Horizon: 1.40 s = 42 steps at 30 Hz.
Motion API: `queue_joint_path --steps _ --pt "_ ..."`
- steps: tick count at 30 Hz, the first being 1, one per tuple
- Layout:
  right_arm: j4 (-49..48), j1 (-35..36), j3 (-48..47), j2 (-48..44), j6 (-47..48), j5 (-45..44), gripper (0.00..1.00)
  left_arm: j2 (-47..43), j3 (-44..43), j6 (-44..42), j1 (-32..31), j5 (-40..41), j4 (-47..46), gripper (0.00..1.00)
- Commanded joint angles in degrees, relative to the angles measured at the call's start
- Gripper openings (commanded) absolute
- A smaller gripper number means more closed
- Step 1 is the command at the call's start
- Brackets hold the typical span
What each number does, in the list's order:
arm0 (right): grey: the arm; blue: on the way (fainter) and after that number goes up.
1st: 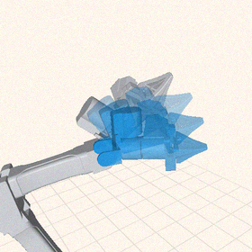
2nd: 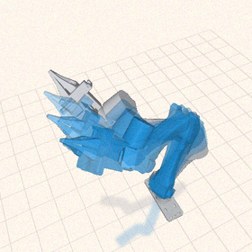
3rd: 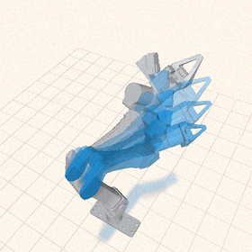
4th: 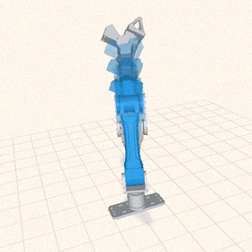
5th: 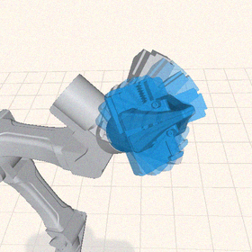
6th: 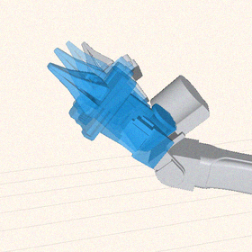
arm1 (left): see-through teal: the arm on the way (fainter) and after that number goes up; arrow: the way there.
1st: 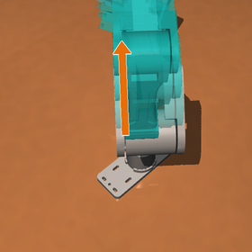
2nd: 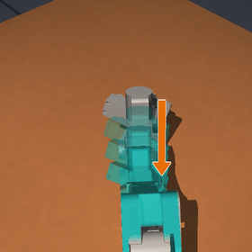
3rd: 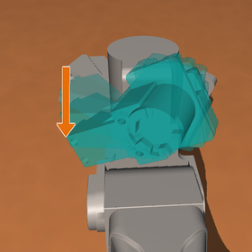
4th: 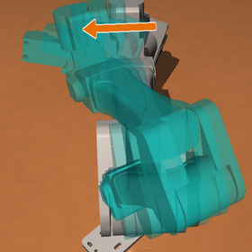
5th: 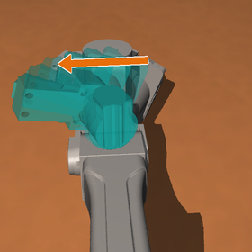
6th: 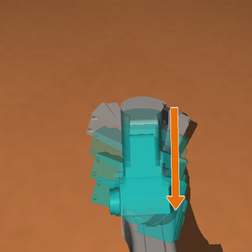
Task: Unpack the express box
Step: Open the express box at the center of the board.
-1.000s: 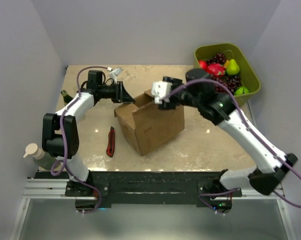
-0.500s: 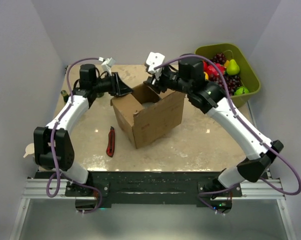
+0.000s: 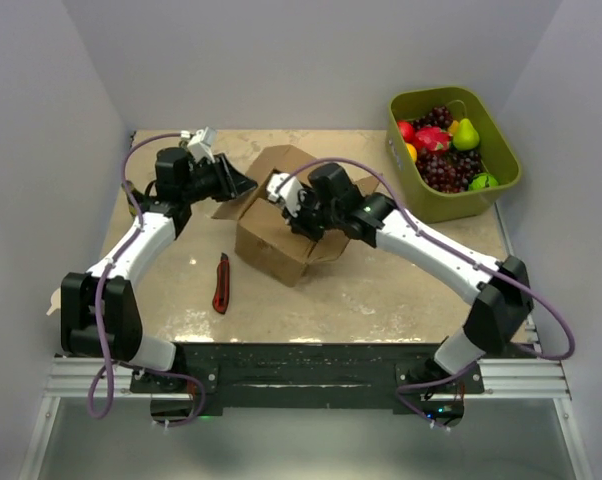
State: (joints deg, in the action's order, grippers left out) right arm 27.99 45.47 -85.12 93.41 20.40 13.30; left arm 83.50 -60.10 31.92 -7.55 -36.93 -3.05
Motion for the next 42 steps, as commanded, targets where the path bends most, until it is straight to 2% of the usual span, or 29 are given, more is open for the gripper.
queue_joint_path --steps 1,5,9,14,19,26,35,42 --pt "2.69 -1.96 10.04 -11.21 -1.42 -5.56 0.0 -3.52 2.34 6.74 0.96 2.65 -7.94 0.0" --pt "-0.91 -3.28 19.88 -19.73 -1.6 -5.92 0.0 -2.47 5.16 6.66 1.66 2.65 -7.67 0.0" --pt "-6.35 -3.64 22.11 -19.24 -0.36 -3.28 0.0 -1.77 7.79 6.13 1.66 2.3 -8.81 0.0" --pt "-12.42 -3.55 15.01 -11.07 2.0 -5.91 0.0 -1.5 8.59 6.05 1.66 0.9 -9.69 0.0" --pt "-13.13 -3.55 10.51 -3.59 3.59 -12.66 0.0 -1.85 8.42 4.99 1.49 0.63 -9.87 0.0" --pt "-19.02 -4.69 5.95 -1.57 2.8 -19.89 0.0 -2.12 9.38 1.83 1.49 1.24 -7.32 0.0" --pt "-21.4 -8.38 -5.66 6.08 5.96 -21.12 0.0 -1.42 8.42 1.39 1.49 0.98 -6.44 0.0" --pt "-21.4 -8.82 -8.57 7.14 6.4 -19.19 0.01 -1.33 8.5 0.78 1.14 1.07 -5.83 0.0"
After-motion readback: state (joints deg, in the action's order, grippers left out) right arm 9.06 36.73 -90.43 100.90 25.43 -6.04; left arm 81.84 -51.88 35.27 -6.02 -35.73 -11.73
